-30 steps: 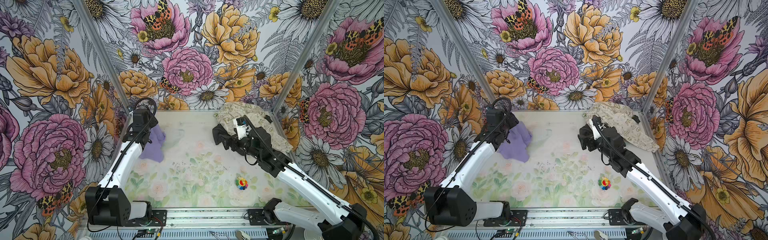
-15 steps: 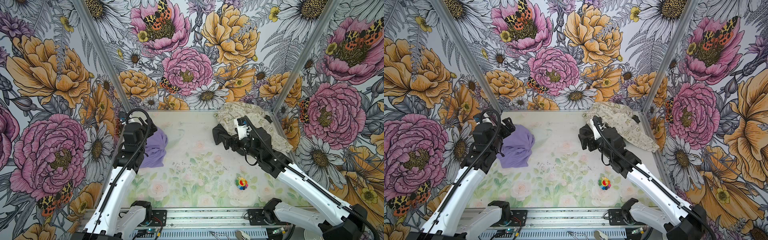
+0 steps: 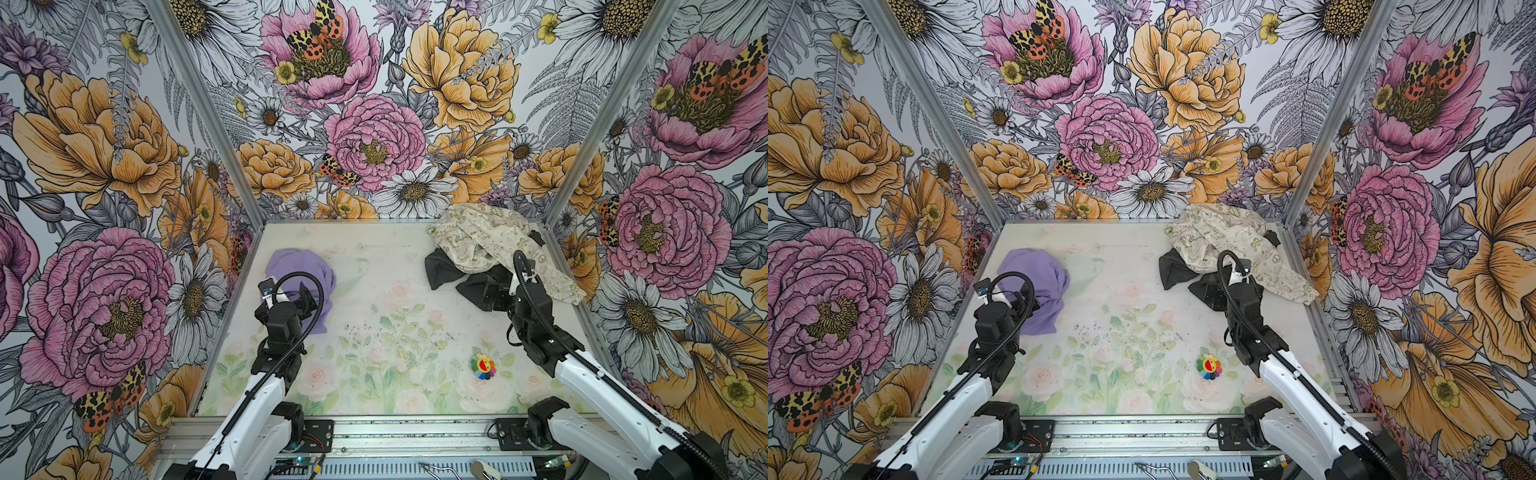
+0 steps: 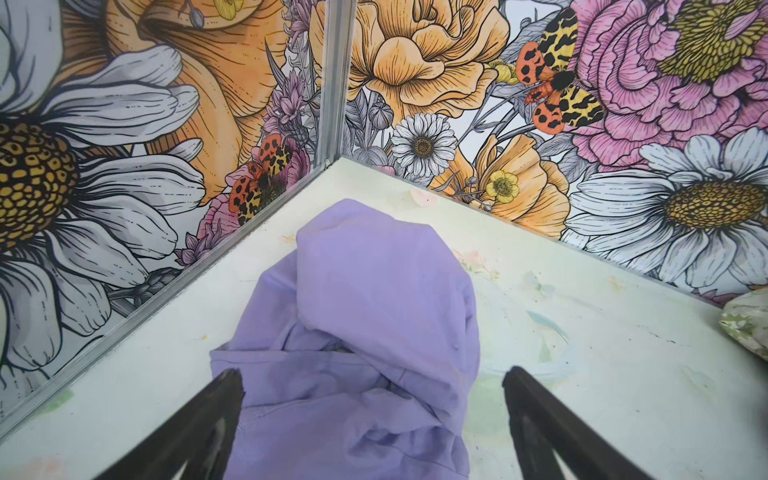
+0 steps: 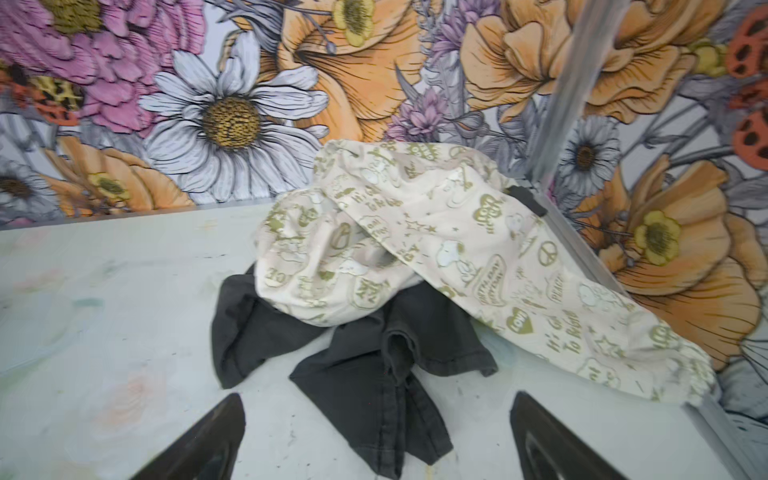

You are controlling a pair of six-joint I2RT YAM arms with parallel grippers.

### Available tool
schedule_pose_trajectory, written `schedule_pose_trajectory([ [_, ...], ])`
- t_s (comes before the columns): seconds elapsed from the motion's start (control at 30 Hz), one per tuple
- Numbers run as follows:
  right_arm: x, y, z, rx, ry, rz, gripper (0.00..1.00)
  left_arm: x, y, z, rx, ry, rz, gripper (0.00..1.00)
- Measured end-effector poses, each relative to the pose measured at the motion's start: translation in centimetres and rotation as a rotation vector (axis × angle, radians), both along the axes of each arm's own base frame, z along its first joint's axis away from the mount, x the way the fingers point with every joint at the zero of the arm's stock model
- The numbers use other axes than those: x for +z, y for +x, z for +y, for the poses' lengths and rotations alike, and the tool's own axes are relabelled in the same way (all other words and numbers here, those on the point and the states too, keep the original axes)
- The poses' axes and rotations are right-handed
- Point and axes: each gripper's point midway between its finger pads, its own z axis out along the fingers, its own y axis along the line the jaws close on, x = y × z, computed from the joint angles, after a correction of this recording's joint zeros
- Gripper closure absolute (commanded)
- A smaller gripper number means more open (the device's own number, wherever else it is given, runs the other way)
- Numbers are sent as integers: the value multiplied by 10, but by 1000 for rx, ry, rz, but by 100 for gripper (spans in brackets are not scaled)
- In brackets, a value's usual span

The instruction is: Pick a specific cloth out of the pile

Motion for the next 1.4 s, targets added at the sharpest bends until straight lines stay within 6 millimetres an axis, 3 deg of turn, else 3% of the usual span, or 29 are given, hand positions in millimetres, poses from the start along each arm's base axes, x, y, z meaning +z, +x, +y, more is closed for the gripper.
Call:
schedule_pose_trajectory([
  [0.13, -26, -2, -46, -168, -44, 27, 1, -12, 16, 10, 23, 45, 9, 1],
  [0.33, -42, 3, -70, -246, -97, -19, 1, -42, 36, 13, 6, 103, 46, 1],
  [0.53, -77, 17, -73, -225, -175, -22, 1, -46, 51, 10, -27, 126, 10, 1],
  [0.7, -89, 38, -72, -179, -190, -38, 1, -62, 67, 3, -83, 136, 42, 2],
  [0.87, -86, 50, -74, -136, -151, -76, 1, -61, 80, -4, -125, 145, 37, 1],
  [1.07, -74, 69, -62, -57, -123, -104, 1, -58, 82, -6, -135, 147, 26, 1],
  [1.4, -74, 69, -63, -53, -119, -103, 1, -58, 82, -6, -137, 150, 27, 1],
])
